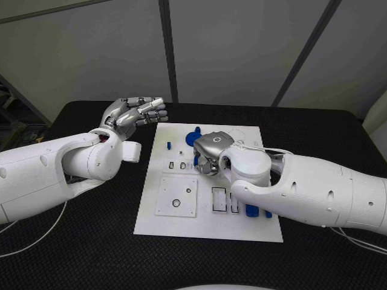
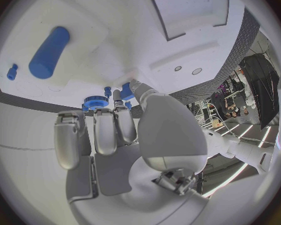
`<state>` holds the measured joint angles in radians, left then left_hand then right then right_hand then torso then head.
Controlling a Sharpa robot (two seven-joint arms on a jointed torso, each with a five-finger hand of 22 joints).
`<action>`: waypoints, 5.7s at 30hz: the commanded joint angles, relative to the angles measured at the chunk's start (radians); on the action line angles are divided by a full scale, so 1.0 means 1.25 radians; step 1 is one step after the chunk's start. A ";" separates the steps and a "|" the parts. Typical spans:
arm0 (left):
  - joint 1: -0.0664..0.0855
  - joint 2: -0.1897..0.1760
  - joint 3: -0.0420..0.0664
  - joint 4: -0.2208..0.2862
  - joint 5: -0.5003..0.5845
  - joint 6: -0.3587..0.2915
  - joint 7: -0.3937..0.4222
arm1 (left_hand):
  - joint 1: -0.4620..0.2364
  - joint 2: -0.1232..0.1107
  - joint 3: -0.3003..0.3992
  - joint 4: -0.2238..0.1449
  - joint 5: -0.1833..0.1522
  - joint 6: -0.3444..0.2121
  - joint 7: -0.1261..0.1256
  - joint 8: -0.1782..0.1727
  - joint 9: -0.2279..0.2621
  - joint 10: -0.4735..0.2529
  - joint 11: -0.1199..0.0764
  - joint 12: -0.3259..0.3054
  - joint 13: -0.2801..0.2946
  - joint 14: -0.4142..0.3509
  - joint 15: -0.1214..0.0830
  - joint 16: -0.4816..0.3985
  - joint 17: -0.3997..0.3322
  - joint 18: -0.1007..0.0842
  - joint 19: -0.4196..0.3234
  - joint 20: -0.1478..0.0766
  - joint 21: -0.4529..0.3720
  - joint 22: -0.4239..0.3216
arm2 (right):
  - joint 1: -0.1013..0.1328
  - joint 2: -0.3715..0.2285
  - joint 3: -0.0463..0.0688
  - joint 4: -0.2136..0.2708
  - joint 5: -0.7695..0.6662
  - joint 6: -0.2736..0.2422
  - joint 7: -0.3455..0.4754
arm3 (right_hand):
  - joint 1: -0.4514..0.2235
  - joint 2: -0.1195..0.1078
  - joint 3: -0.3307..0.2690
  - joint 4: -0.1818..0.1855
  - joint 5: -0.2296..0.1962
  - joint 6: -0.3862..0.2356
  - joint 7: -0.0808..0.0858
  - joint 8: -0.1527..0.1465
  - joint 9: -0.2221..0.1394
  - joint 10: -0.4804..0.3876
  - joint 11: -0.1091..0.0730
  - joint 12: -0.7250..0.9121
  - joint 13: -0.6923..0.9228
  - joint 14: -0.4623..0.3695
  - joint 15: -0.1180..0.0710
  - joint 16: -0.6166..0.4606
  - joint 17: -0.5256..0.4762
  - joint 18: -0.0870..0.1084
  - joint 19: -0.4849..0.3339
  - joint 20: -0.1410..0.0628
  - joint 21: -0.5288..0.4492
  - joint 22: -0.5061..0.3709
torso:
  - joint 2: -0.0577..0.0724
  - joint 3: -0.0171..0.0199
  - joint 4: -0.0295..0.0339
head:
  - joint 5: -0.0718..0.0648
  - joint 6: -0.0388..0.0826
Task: Assemble the parts on the task board
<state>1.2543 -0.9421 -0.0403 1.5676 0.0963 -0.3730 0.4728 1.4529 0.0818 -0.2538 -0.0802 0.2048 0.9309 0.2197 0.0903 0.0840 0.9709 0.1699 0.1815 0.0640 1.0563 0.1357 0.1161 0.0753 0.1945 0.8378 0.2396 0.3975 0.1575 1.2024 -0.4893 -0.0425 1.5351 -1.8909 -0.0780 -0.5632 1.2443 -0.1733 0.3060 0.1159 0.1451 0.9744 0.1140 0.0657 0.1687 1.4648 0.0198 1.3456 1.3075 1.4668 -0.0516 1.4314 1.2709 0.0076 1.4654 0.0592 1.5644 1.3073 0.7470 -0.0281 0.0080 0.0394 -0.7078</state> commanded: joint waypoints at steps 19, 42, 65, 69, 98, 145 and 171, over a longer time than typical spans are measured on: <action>0.001 -0.001 0.001 0.000 -0.002 0.001 0.004 | -0.003 0.007 0.002 -0.004 -0.003 0.007 0.000 -0.004 -0.001 0.001 0.004 -0.001 -0.001 0.001 0.002 -0.003 -0.001 -0.012 -0.004 0.002 0.003 -0.001 | -0.002 -0.009 -0.003 0.011 0.005 -0.024 0.013 | -0.005 -0.024 -0.035 0.044 -0.037 -0.032 0.002 -0.002 0.002 0.004 0.010 -0.006 0.071 0.034 0.007 -0.006 -0.002 -0.006 0.084 0.008 0.005 0.211 | 0.000 0.0004 0.0003 | -0.001 -0.002; 0.001 -0.002 0.001 -0.002 -0.002 0.005 0.004 | -0.003 0.009 -0.001 -0.009 -0.003 0.007 0.001 -0.006 -0.001 0.002 0.004 -0.004 -0.001 0.002 0.002 -0.004 -0.001 -0.012 -0.005 0.002 0.004 -0.001 | -0.003 -0.056 -0.002 0.049 0.007 -0.207 0.048 | 0.020 -0.035 -0.063 0.065 -0.040 -0.072 0.010 -0.004 -0.002 0.001 0.016 -0.011 0.067 0.033 0.011 -0.010 -0.005 -0.006 0.084 0.011 0.005 0.211 | -0.002 0.0001 -0.0001 | 0.000 0.004; 0.025 0.012 0.001 -0.048 -0.424 0.222 -0.332 | -0.102 0.079 -0.083 0.026 0.039 0.164 -0.100 0.051 0.053 0.296 -0.128 0.103 0.067 0.358 -0.148 0.371 0.282 -0.011 0.286 -0.143 0.260 0.119 | 0.035 -0.351 0.067 0.130 0.678 -0.177 0.442 | 0.169 -0.005 0.014 0.064 -0.023 0.081 -0.006 0.020 0.015 -0.273 0.011 -0.647 -0.429 -0.150 0.013 -0.569 -0.583 0.134 -0.311 0.012 -0.596 -0.458 | -0.028 0.0068 -0.0058 | 0.002 0.017; 0.047 0.032 0.001 -0.061 -0.520 0.258 -0.424 | -0.099 0.078 -0.094 0.021 0.029 0.177 -0.119 0.062 0.080 0.333 -0.139 0.153 0.128 0.371 -0.161 0.697 0.631 -0.017 0.303 -0.155 0.341 0.193 | 0.042 -0.358 0.069 0.096 0.813 -0.176 0.481 | 0.184 -0.007 0.051 0.046 -0.013 0.091 -0.001 0.012 0.015 -0.266 0.020 -0.741 -0.524 -0.166 0.023 -0.669 -0.618 0.138 -0.334 0.022 -0.685 -0.524 | -0.034 0.0090 -0.0069 | 0.004 0.017; 0.122 0.295 -0.075 -0.234 -0.830 0.439 -0.831 | -0.149 0.040 -0.102 0.216 -0.027 0.067 -0.145 0.222 0.571 0.334 -0.160 0.717 0.876 0.390 -0.179 1.099 1.108 -0.077 0.371 -0.172 0.745 0.728 | 0.051 -0.337 0.071 0.024 0.929 -0.244 0.536 | 0.119 -0.024 0.075 -0.024 -0.010 0.080 0.021 -0.002 0.007 -0.156 0.045 -1.026 -0.841 -0.110 0.054 -0.962 -0.715 0.138 -0.306 0.049 -0.854 -0.627 | -0.052 0.0207 -0.0099 | 0.011 0.005; 0.112 0.366 -0.075 -0.306 -0.864 0.519 -0.850 | -0.153 0.023 -0.095 0.270 -0.120 0.072 -0.142 0.191 0.621 0.338 -0.157 0.721 0.912 0.392 -0.176 1.105 1.118 -0.077 0.365 -0.169 0.748 0.738 | 0.051 -0.329 0.071 0.027 0.914 -0.251 0.519 | 0.096 -0.028 0.064 -0.029 0.004 0.055 0.032 -0.001 0.002 -0.189 0.060 -1.027 -0.884 -0.114 0.069 -1.030 -0.726 0.137 -0.302 0.062 -0.918 -0.664 | -0.054 0.0207 -0.0087 | 0.010 -0.018; 0.106 0.385 -0.075 -0.312 -0.864 0.519 -0.841 | -0.145 0.031 -0.087 0.272 -0.119 0.074 -0.142 0.187 0.629 0.337 -0.157 0.716 0.914 0.391 -0.176 1.104 1.116 -0.076 0.362 -0.168 0.746 0.737 | 0.051 -0.316 0.071 0.013 0.896 -0.247 0.500 | 0.092 -0.025 0.062 -0.031 0.005 0.053 0.035 -0.001 0.002 -0.200 0.064 -1.027 -0.896 -0.121 0.075 -1.053 -0.732 0.137 -0.303 0.067 -0.942 -0.679 | -0.053 0.0209 -0.0093 | 0.014 -0.023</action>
<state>1.3857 -0.4619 -0.1351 1.1778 -0.9765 0.2657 -0.5855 1.2622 0.1225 -0.3679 0.2606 0.0565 1.0219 0.0392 0.3298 0.8691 1.3890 -0.0301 1.0763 1.2052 1.4669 -0.0857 1.4951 1.3076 0.1089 1.2967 0.0308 1.3288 1.0785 1.2639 -0.8851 0.0455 1.5512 -0.7644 -0.3849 0.0636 1.3708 -0.2075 0.3879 0.0799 0.1461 1.0496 0.1570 0.0693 0.1726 1.2217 0.0982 0.0679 0.1885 1.3183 0.0360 0.1181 0.3570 0.1710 1.0884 0.1355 0.3908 0.4599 0.6796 -0.0018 -0.0024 0.0565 -0.7361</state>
